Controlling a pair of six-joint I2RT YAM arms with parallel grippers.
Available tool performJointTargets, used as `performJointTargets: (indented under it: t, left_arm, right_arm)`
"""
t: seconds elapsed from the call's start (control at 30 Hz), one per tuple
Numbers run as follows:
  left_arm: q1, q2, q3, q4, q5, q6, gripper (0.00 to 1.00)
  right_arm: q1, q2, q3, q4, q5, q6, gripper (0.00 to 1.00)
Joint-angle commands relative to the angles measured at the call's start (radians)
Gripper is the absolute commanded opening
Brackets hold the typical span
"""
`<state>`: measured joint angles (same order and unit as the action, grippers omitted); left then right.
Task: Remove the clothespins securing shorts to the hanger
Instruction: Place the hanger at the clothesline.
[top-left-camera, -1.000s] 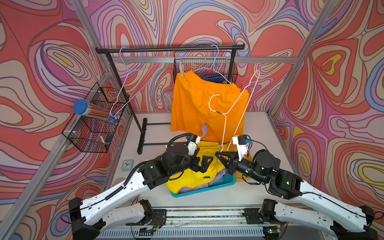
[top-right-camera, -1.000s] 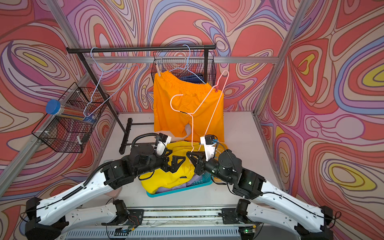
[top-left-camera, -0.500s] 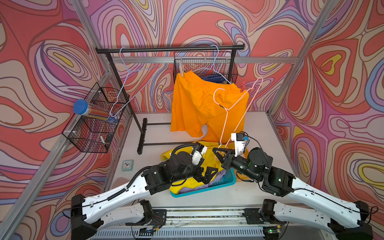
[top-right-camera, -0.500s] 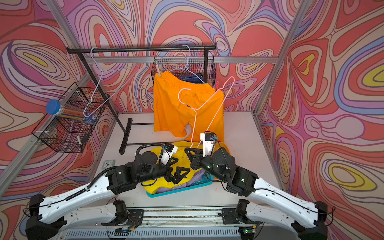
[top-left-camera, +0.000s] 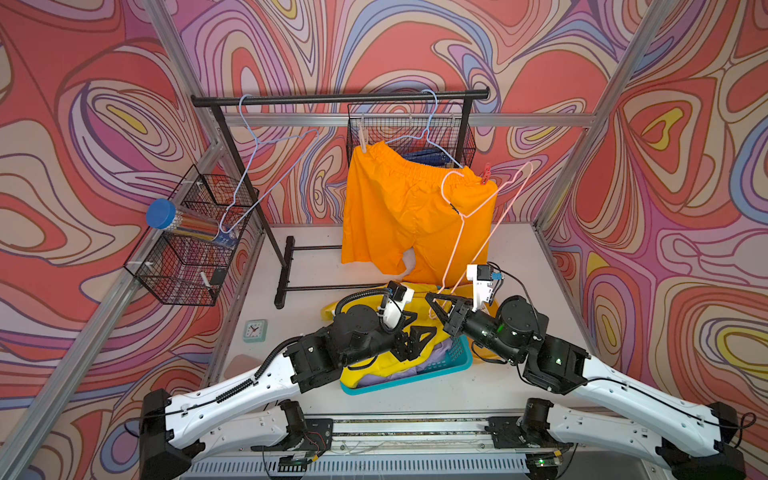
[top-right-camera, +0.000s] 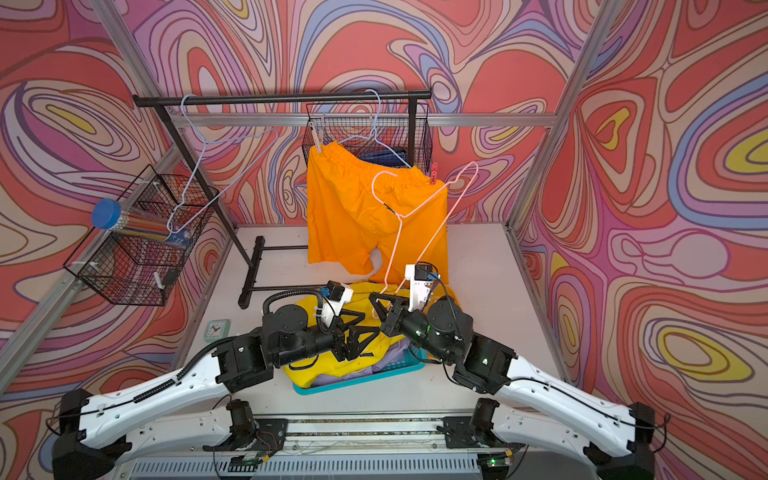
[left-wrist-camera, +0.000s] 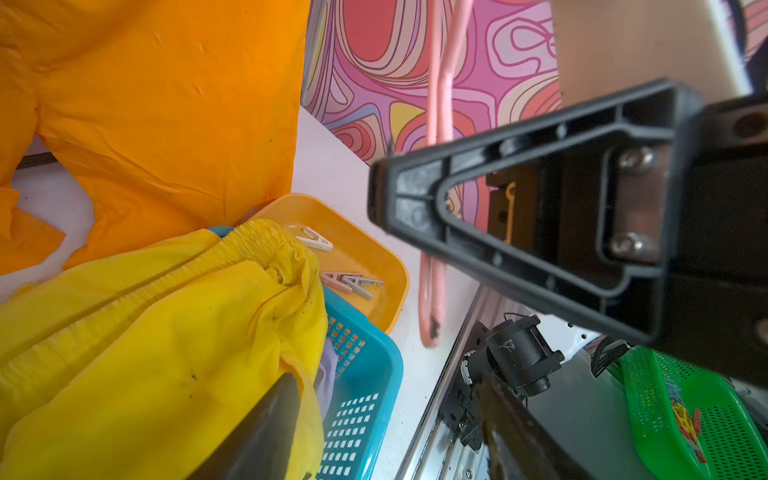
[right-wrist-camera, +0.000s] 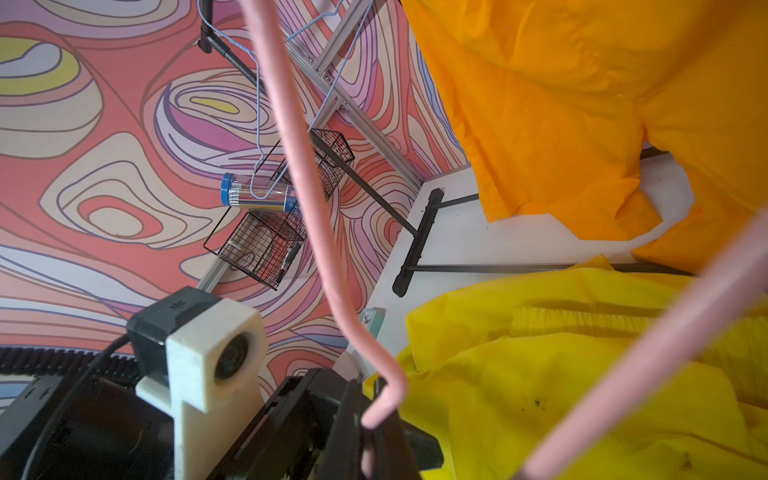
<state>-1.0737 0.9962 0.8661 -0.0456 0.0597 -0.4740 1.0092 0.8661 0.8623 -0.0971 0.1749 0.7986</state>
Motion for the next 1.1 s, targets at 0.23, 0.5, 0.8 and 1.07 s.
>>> performJointTargets:
  t: [0.23,0.5,0.8,1.07]
  left_arm:
    - [-0.003,0.023,0.055,0.053,-0.047,0.021,0.54]
    - [-0.002,0.083,0.106,0.038,-0.045,0.023,0.31]
    - [-0.003,0.101,0.115,0.072,-0.035,0.008,0.0]
    - [-0.003,0.049,0.103,0.046,-0.107,0.002,0.0]
  right_arm:
    - [-0.002,-0.012,-0.023,0.034,-0.017,0.01,0.0]
    - [-0.001,-0.022,-0.031,0.042,-0.022,0.009,0.0]
    - [-0.002,-0.044,-0.044,0.047,-0.024,0.009,0.0]
    - [-0.001,-0.086,-0.057,0.023,-0.029,-0.019,0.3]
